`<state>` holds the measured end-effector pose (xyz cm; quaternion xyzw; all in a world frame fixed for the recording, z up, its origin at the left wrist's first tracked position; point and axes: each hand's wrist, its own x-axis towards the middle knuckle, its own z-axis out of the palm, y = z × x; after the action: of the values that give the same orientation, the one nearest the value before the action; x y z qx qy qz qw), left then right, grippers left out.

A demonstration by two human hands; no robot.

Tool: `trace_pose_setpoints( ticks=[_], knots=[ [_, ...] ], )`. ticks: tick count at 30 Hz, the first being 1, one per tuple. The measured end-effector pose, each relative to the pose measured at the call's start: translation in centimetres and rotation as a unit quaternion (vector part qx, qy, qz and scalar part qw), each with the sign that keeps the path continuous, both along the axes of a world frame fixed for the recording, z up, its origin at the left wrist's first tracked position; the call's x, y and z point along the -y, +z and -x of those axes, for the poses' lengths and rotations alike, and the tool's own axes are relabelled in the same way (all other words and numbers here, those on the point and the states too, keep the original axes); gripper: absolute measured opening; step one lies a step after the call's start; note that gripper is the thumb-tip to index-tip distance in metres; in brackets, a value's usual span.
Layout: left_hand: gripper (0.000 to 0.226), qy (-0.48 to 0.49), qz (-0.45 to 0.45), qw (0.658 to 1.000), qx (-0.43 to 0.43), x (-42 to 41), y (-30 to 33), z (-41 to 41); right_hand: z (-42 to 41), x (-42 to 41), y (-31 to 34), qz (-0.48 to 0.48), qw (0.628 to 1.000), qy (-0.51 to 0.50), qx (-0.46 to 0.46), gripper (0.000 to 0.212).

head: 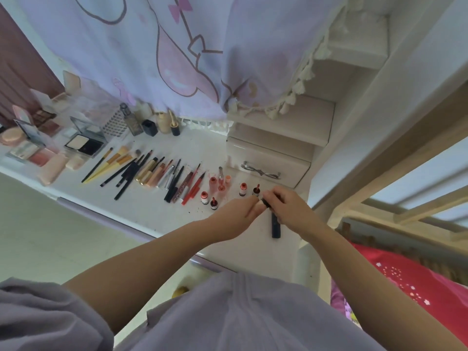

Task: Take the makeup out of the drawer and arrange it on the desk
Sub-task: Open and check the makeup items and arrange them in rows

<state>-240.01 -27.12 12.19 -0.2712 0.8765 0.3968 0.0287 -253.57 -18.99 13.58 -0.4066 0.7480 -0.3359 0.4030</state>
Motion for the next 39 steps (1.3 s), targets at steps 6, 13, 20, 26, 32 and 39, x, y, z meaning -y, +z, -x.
trace_pose_setpoints(
  ticks=[6,13,20,26,32,39],
  knots=[
    [0.02,-0.05,0.044,0.998,0.021,0.8,1.1,-1.3,0.2,-0.3,1.8,-0.066,0.995,0.067,0.018,0.039],
    [0.022,-0.037,0.06,0.997,-0.007,1.1,1.2,-1.9,0.0,0.1,2.7,-0.057,0.994,0.08,0.043,0.021],
    [0.036,-0.051,0.073,0.996,0.005,1.2,2.5,-1.5,0.9,0.0,3.9,-0.082,0.988,0.126,0.02,0.029],
    [0.03,-0.072,0.089,0.993,0.016,0.8,2.7,-1.2,2.0,-0.5,4.4,-0.105,0.986,0.112,0.069,0.034],
    [0.023,-0.073,0.098,0.992,0.021,0.9,2.2,-1.1,2.5,-0.7,3.9,-0.085,0.985,0.126,0.075,0.017],
    [0.022,-0.079,0.104,0.991,0.024,1.1,2.2,-0.7,2.3,-0.6,3.8,-0.105,0.987,0.069,0.1,0.041]
  ],
)
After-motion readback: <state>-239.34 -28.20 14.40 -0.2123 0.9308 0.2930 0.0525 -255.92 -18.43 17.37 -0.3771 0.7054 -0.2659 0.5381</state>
